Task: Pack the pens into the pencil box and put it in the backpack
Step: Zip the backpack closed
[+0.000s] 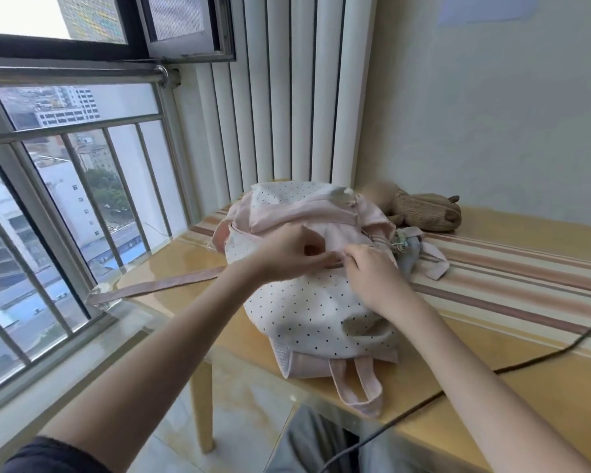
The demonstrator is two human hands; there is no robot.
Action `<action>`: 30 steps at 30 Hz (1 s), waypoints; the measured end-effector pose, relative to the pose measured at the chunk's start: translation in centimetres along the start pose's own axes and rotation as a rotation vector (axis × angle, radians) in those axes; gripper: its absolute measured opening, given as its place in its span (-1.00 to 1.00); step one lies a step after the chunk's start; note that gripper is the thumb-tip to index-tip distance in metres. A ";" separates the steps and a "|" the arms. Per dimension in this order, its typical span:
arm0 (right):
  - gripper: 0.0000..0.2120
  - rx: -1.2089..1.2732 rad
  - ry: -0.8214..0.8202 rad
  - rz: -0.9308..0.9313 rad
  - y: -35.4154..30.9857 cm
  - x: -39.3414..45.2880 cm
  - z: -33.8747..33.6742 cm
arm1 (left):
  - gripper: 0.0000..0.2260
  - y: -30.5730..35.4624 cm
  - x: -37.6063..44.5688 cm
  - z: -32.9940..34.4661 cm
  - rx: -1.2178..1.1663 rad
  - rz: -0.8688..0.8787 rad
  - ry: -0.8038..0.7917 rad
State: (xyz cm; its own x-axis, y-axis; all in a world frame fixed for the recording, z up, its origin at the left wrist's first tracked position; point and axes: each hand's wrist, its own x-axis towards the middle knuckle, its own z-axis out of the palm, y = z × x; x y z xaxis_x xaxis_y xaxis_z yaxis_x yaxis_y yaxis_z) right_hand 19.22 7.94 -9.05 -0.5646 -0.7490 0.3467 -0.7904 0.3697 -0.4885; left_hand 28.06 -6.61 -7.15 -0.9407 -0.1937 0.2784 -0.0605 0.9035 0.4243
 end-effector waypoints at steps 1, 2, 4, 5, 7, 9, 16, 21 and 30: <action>-0.72 -0.028 -0.002 0.023 -0.4 0.3 0.1 | -0.53 0.1 0.4 0.8 0.053 -0.007 0.045; -0.71 -0.031 -0.001 0.044 -0.6 0.6 0.2 | -0.50 0.1 0.6 1.4 0.079 -0.011 0.125; -0.65 0.080 0.074 0.085 -0.8 0.8 0.2 | -0.50 -0.1 0.7 1.7 0.041 0.019 0.342; -0.60 0.161 0.155 0.116 -0.8 0.8 0.2 | -0.51 -0.2 0.6 1.6 0.055 0.050 0.451; -0.56 0.289 0.272 0.110 -0.9 0.6 0.3 | -0.52 -0.3 0.2 1.3 0.182 0.135 0.594; -0.56 0.240 0.288 -0.119 -1.0 -0.6 0.3 | -0.51 -0.8 -0.1 1.4 0.295 0.172 0.639; -0.50 0.079 0.327 0.145 10.2 -2.3 -3.1 | -0.50 -3.9 -1.9 0.2 0.311 -0.007 0.656; -0.56 0.242 0.307 0.371 10.6 -1.1 -1.8 | -0.46 -1.7 -0.3 0.1 0.327 -0.079 0.223; -0.56 0.670 0.322 0.431 9.0 0.2 -1.5 | -0.53 7.0 5.3 5.5 0.321 0.063 -0.341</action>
State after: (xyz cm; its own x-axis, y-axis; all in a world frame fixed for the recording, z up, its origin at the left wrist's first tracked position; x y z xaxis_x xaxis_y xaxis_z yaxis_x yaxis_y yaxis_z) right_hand 11.69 11.95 -12.19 -0.9035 -0.3877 0.1827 -0.2414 0.1080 -0.9644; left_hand 20.78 0.82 -7.42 -0.9985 -0.0469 -0.0266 -0.0497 0.9924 0.1128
